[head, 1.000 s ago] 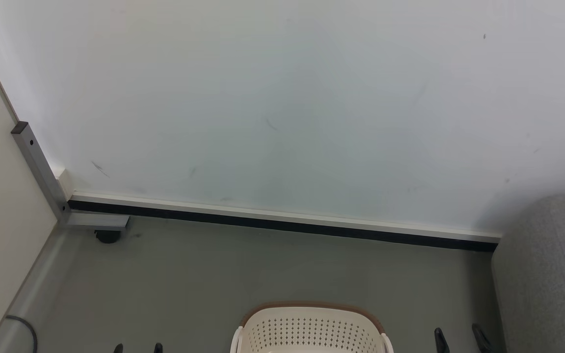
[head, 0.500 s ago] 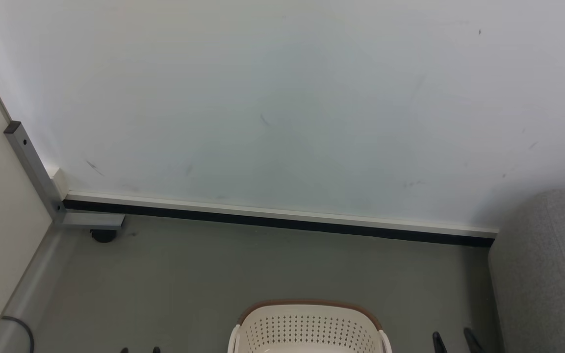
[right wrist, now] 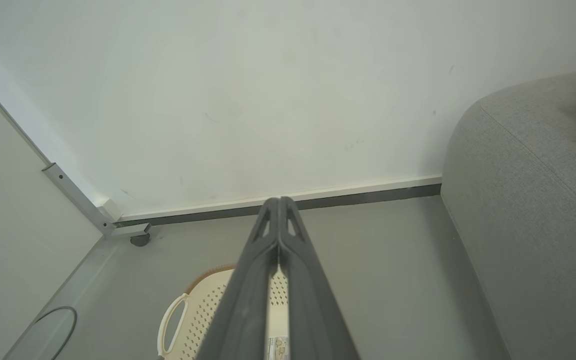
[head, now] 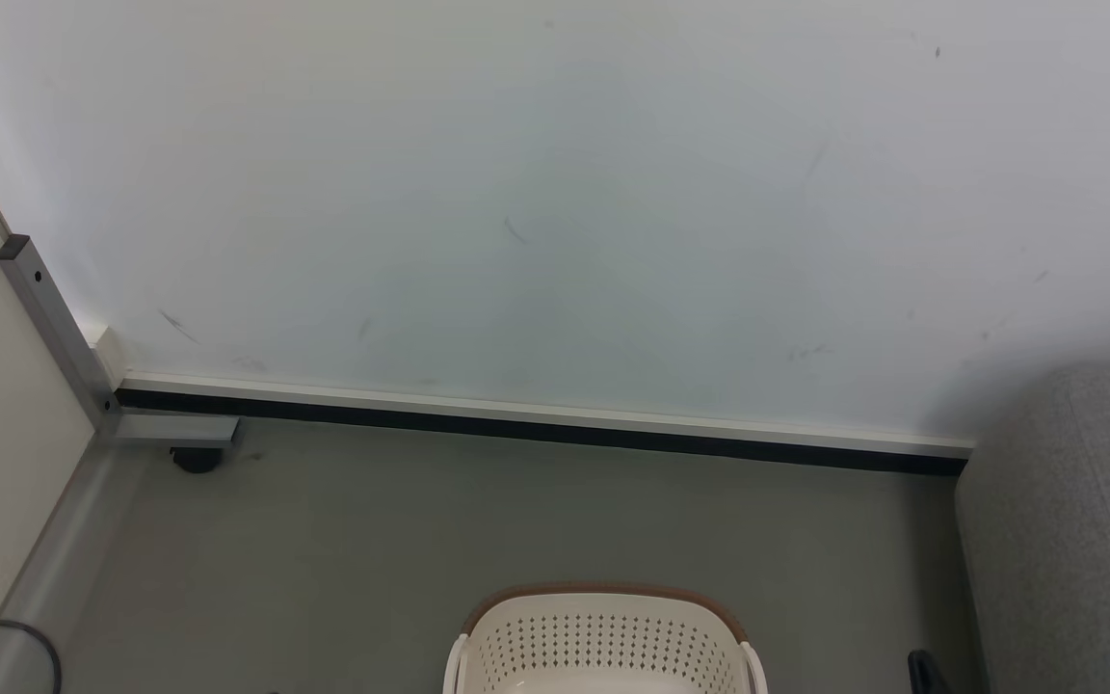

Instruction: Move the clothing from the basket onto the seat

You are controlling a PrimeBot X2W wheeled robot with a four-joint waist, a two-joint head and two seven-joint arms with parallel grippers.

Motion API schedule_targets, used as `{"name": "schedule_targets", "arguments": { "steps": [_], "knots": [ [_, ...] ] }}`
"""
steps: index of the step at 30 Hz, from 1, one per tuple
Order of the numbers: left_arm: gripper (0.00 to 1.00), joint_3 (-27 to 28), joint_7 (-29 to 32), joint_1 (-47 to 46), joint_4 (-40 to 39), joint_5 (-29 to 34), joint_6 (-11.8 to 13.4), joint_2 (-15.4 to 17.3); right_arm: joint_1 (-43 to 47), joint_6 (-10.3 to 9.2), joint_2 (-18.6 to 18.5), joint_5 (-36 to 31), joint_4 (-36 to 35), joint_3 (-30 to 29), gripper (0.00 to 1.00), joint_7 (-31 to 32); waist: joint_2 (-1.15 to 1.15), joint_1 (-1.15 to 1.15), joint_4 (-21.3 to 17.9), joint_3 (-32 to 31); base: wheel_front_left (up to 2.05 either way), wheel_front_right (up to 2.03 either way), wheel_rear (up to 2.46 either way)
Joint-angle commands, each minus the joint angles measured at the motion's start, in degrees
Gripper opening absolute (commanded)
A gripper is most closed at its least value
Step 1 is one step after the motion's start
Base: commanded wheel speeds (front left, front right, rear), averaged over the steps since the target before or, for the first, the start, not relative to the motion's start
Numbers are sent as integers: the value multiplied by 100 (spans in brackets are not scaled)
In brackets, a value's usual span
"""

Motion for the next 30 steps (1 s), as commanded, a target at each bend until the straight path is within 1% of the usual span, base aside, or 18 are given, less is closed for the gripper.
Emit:
{"name": "schedule_targets", "arguments": {
  "steps": [1,14,30],
  "knots": [
    [0,3,39,-217,0,-279,-25,10,-191,0,-50,304,-19,-69,0,53,0,0,-8,10,0,0,0],
    [0,-8,249,-591,307,-1589,-134,8,-577,-1,-75,1678,262,-387,0,406,0,0,-67,83,0,0,0],
    [0,-17,469,-971,633,-2963,-250,4,-984,-1,-56,3067,560,-783,0,825,0,0,-140,173,0,0,0]
  ]
}}
